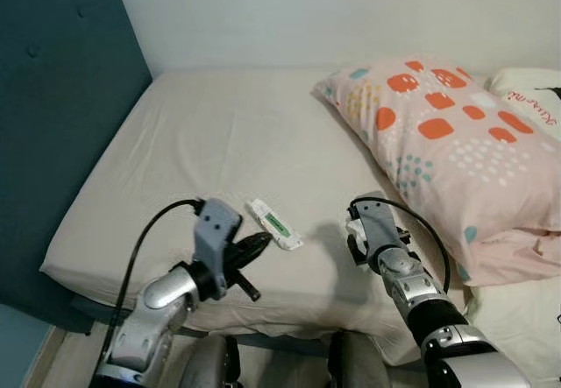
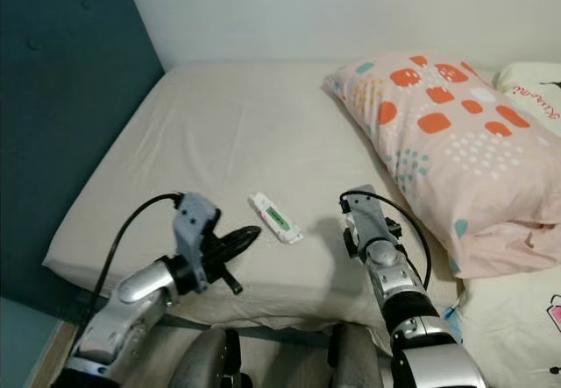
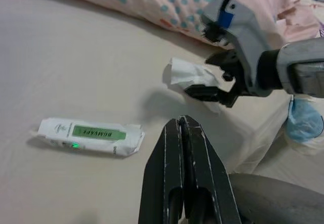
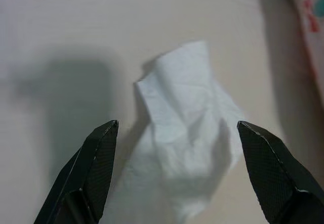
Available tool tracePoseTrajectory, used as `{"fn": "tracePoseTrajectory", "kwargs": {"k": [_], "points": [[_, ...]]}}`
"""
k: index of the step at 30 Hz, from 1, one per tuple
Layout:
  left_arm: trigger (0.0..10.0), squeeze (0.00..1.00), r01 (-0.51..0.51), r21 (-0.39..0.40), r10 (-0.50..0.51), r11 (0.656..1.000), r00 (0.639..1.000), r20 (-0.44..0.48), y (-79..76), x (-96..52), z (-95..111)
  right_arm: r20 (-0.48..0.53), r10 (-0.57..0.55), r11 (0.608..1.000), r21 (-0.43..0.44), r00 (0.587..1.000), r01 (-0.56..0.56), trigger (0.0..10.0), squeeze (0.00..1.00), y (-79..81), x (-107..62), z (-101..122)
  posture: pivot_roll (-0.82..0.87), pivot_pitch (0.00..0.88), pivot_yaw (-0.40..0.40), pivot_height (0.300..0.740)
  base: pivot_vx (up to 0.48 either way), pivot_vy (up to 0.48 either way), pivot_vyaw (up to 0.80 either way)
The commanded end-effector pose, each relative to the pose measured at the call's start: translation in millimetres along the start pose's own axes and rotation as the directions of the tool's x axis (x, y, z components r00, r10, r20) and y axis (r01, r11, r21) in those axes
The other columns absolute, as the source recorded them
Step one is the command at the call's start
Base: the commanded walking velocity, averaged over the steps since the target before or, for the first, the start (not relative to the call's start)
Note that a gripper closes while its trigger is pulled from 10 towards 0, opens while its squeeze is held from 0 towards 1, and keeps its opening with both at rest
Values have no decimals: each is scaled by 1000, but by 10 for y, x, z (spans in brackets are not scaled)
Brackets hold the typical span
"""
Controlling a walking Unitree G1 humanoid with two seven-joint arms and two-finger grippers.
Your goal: Clean up the room
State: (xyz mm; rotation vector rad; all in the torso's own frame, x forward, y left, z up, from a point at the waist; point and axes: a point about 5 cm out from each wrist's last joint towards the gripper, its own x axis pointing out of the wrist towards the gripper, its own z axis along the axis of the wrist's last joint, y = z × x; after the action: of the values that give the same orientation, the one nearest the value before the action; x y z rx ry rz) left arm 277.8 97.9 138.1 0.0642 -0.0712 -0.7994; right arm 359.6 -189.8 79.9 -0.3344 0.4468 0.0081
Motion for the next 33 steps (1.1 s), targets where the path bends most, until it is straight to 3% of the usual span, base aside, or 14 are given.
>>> {"fn": "tracePoseTrajectory", "kwargs": {"k": [1,9,10,11,19,20,21,22,23,33], "points": [[10000,0,4,14,-4,1000,1000,-5,-49,-21,-9,-6,30,1000,3,1000,-30,10000,1000,40,6,-19,68,286,7,611,0,0,0],[10000,0,49,29,-49,998,999,-14,-137,-23,34,-31,69,997,25,997,-68,10000,1000,95,26,-25,79,293,9,611,0,0,0],[10000,0,63,32,-62,998,998,-18,-154,-25,35,-47,74,997,24,996,-73,10000,949,104,28,-44,84,297,9,611,0,0,0],[10000,0,77,33,-77,996,997,-21,-172,-26,37,-66,78,997,22,995,-77,10000,0,114,29,-68,85,298,10,611,0,0,0],[10000,0,119,47,-118,992,993,-20,-237,-20,76,-120,108,994,12,987,-108,10000,0,152,27,-143,91,302,13,611,0,0,0],[10000,0,119,49,-118,992,993,-21,-245,-19,84,-121,110,994,13,987,-109,6078,0,149,28,-145,91,302,13,611,0,0,0],[10000,0,119,49,-118,992,993,-21,-245,-19,84,-121,110,994,13,987,-109,6078,0,149,28,-145,91,302,13,611,0,0,0],[10000,0,119,52,-118,991,993,-22,-248,-21,89,-119,109,994,23,987,-107,510,0,143,30,-139,90,301,13,611,0,0,0],[10000,0,118,54,-117,992,993,-23,-249,-22,91,-117,110,994,28,987,-107,0,0,140,31,-134,90,301,14,611,0,0,0],[10000,0,106,66,-104,992,994,-29,-218,-7,96,-97,112,993,34,989,-109,0,0,137,38,-89,89,289,17,611,0,0,0]]}}
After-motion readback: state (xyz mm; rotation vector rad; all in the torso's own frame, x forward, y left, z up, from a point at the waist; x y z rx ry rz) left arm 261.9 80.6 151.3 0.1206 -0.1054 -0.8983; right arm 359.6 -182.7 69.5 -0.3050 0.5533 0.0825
